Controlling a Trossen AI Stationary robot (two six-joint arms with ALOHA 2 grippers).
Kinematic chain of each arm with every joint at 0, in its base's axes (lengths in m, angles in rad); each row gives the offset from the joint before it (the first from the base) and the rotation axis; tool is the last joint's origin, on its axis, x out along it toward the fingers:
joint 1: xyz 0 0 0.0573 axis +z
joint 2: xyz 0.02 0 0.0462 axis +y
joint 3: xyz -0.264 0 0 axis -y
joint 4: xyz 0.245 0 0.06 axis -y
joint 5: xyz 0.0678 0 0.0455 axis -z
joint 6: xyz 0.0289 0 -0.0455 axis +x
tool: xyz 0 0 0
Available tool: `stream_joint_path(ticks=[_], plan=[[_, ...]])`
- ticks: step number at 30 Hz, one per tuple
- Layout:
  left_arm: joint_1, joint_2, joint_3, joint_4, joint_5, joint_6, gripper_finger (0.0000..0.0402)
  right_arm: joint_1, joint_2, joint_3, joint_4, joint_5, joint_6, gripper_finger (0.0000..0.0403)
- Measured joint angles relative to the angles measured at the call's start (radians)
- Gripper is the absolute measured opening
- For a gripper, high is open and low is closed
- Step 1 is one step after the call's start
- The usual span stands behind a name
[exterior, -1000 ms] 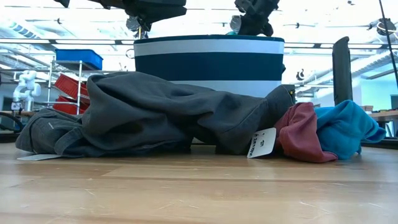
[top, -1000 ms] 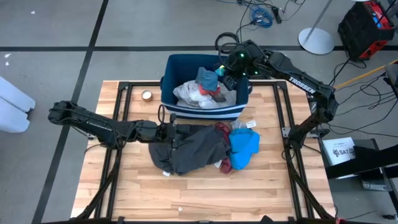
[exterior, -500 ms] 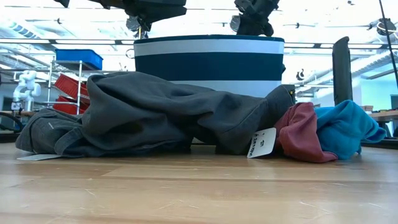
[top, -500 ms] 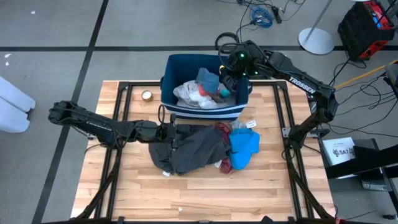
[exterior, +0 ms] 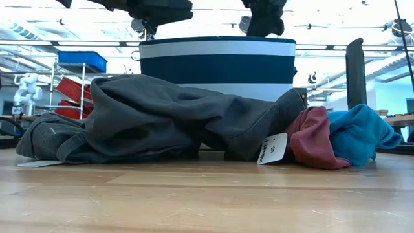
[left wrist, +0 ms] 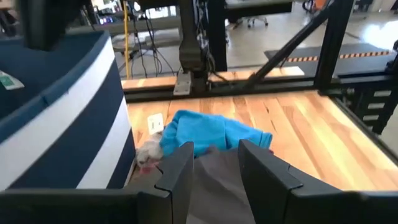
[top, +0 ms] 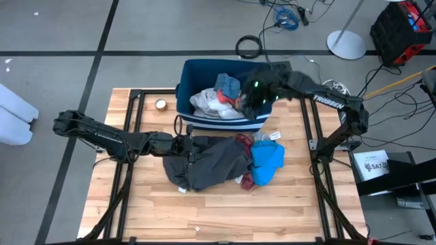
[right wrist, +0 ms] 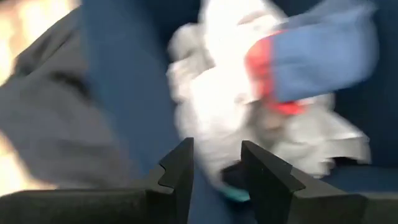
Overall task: Sort clothes
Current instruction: Adjust the blue bin
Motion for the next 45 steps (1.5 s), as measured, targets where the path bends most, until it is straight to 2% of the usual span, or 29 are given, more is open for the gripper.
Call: stream_joint_path(ticks=[8, 11, 15, 18, 25, 34, 36, 39, 41, 45], plan=[[0.000, 0.000, 0.000, -0.026, 0.002, -0.001, 0.0137, 0.293, -0.006, -0.144, 0.024, 0.034, 0.138, 0.0119], [-0.001, 0.000, 0.000, -0.040, 0.007, -0.002, 0.0137, 0.388, -0.001, -0.244, -0.001, 0.099, 0.180, 0.0119], [-0.001, 0.000, 0.000, -0.049, 0.002, -0.011, 0.0137, 0.458, 0.001, -0.343, 0.027, 0.227, 0.268, 0.0119], [0.002, 0.000, 0.000, -0.049, 0.000, -0.026, 0.0137, 0.487, 0.001, -0.370, 0.024, 0.237, 0.313, 0.0119], [0.005, 0.000, 0.000, -0.047, -0.006, -0.027, 0.0137, 0.512, -0.005, -0.315, 0.025, 0.237, 0.326, 0.0119], [0.005, 0.000, 0.000, -0.047, -0.006, -0.027, 0.0137, 0.537, -0.006, -0.100, -0.058, 0.237, 0.345, 0.0119], [0.005, 0.000, 0.000, -0.047, -0.006, -0.027, 0.0137, 0.560, -0.007, -0.053, -0.085, 0.180, 0.389, 0.0119], [0.005, 0.000, 0.000, -0.047, -0.006, -0.027, 0.0137, 0.600, -0.009, -0.030, -0.133, -0.006, 0.488, 0.0119], [0.005, 0.000, 0.000, -0.047, -0.006, -0.027, 0.0137, 0.640, -0.006, -0.031, -0.176, -0.062, 0.545, 0.0119], [0.005, 0.000, 0.000, -0.047, -0.006, -0.027, 0.0137, 0.722, 0.020, -0.031, -0.236, 0.043, 0.588, 0.0118]])
